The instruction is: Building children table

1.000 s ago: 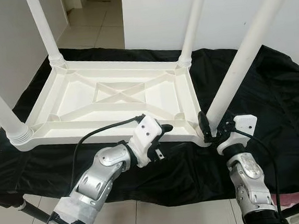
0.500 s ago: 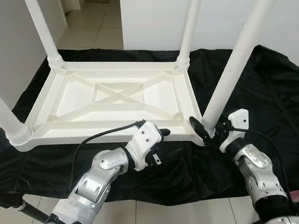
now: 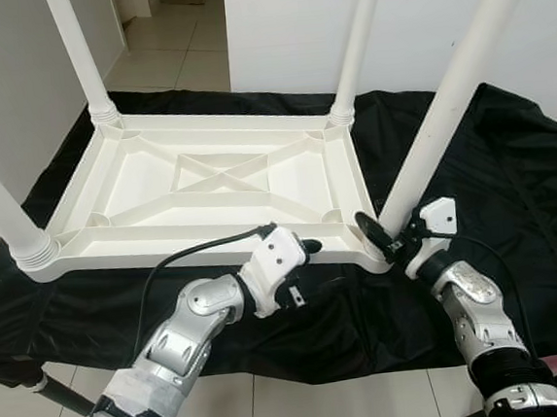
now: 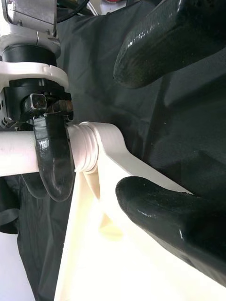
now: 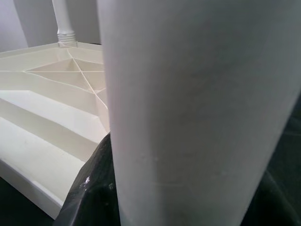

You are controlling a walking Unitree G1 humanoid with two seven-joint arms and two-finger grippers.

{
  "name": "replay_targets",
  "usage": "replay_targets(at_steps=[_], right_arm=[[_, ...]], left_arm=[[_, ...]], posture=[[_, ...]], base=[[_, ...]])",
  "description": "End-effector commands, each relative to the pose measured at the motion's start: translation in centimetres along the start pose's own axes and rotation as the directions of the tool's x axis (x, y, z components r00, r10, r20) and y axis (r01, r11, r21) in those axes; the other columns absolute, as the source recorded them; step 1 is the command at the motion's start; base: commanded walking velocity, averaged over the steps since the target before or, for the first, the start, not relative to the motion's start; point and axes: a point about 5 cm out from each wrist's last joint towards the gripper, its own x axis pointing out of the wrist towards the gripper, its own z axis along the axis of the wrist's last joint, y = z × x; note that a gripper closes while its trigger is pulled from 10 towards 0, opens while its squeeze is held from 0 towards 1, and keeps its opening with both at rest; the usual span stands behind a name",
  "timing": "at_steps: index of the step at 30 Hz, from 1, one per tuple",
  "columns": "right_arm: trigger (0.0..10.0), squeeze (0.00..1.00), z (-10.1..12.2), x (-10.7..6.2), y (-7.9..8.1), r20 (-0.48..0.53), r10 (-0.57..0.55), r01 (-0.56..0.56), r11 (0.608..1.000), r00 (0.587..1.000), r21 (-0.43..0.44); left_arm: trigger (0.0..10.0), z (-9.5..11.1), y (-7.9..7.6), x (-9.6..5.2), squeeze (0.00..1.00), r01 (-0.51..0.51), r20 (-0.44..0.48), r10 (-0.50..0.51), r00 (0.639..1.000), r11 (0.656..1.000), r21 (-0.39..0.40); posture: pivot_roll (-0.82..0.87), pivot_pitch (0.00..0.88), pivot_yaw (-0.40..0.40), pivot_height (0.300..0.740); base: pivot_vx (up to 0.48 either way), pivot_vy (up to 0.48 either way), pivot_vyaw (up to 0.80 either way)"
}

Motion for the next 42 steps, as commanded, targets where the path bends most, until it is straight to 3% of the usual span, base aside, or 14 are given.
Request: replay_targets(at_steps=[1,9,14,18,20,22,23,26,28,29,30,31,37,42], right_arm=[[10.0,0.0,-0.7,-0.4,0.0,-0.031,0.003,-0.003,1.0,1.0,0.017],[10.0,0.0,-0.3,-0.1,1.0,-0.009,-0.04,0.041,0.996,0.999,0.074],[10.0,0.0,-0.4,0.0,1.5,-0.027,-0.15,0.151,0.988,0.988,0.039],[10.0,0.0,-0.3,0.1,1.8,-0.021,-0.173,0.174,0.983,0.985,0.05],[10.0,0.0,-0.2,-0.2,2.1,-0.025,-0.273,0.274,0.96,0.962,0.06],[10.0,0.0,-0.3,-0.7,2.3,-0.035,-0.41,0.412,0.906,0.911,0.093],[10.0,0.0,-0.3,-0.7,2.3,-0.035,-0.41,0.412,0.906,0.911,0.093],[10.0,0.0,-1.0,-1.1,2.8,-0.101,-0.593,0.6,0.798,0.799,0.058],[10.0,0.0,-1.0,-1.1,2.8,-0.101,-0.593,0.6,0.798,0.799,0.058],[10.0,0.0,-1.3,-1.1,3.0,-0.124,-0.645,0.653,0.756,0.754,0.045],[10.0,0.0,-1.3,-1.1,3.0,-0.124,-0.645,0.653,0.756,0.754,0.045],[10.0,0.0,-1.6,-1.1,3.2,-0.143,-0.689,0.7,0.712,0.711,0.051],[10.0,0.0,-1.0,-0.1,4.2,-0.111,-0.656,0.666,0.737,0.746,0.114],[10.0,0.0,-0.9,-0.1,4.3,-0.108,-0.643,0.651,0.754,0.759,0.09]], left_arm=[[10.0,0.0,-0.5,0.0,0.0,0.052,-0.001,-0.052,0.999,0.999,0.012],[10.0,-0.2,-0.7,-0.1,0.0,0.064,-0.01,-0.064,0.998,0.998,0.007],[10.0,-0.1,-0.8,-0.2,0.0,0.056,-0.003,-0.056,0.998,0.998,0.008],[10.0,-0.1,-0.8,-0.2,0.0,0.056,-0.003,-0.056,0.998,0.998,0.007],[10.0,-0.2,-0.8,-0.2,0.0,0.059,-0.006,-0.059,0.998,0.998,0.007],[10.0,-0.2,-0.9,-0.2,0.0,0.061,-0.006,-0.061,0.998,0.998,0.006],[10.0,-0.2,-0.9,-0.2,0.0,0.061,-0.006,-0.061,0.998,0.998,0.006],[10.0,-0.3,-1.0,-0.1,0.0,0.068,-0.008,-0.068,0.998,0.998,0.006],[10.0,-0.3,-1.0,-0.1,0.0,0.068,-0.008,-0.068,0.998,0.998,0.006],[10.0,-0.3,-1.0,-0.1,0.0,0.07,-0.008,-0.07,0.998,0.998,0.007],[10.0,-0.3,-1.0,-0.1,0.0,0.07,-0.008,-0.07,0.998,0.998,0.007],[10.0,-0.2,-0.9,0.0,0.0,0.07,-0.008,-0.07,0.997,0.997,0.008],[10.0,0.0,-0.9,0.2,0.0,0.082,-0.002,-0.082,0.997,0.997,0.011],[10.0,0.0,-0.9,0.2,0.0,0.085,-0.003,-0.085,0.996,0.996,0.014]], posture=[[0.01,0.0,-0.05,0.74],[0.0,0.0,-0.049,0.74],[0.0,0.0,-0.051,0.74],[0.01,0.0,-0.054,0.74],[0.01,0.0,-0.056,0.74],[0.01,0.0,-0.059,0.74],[0.01,0.0,-0.059,0.74],[0.0,0.0,-0.064,0.74],[0.0,0.0,-0.064,0.74],[0.0,0.0,-0.064,0.74],[0.0,0.0,-0.064,0.74],[0.0,0.0,-0.065,0.74],[0.0,0.0,-0.062,0.74],[0.0,0.0,-0.057,0.74]], base=[[0.0,0.0,0.0],[0.0,0.0,0.0],[0.0,0.0,0.0],[0.0,0.0,0.0],[0.0,0.0,0.0],[0.0,0.0,0.0],[0.0,0.0,0.0],[0.0,0.0,0.0],[0.0,0.0,0.0],[0.0,0.0,0.0],[0.0,0.0,0.0],[0.0,0.0,0.0],[0.0,0.0,0.0],[0.0,0.0,0.0]])
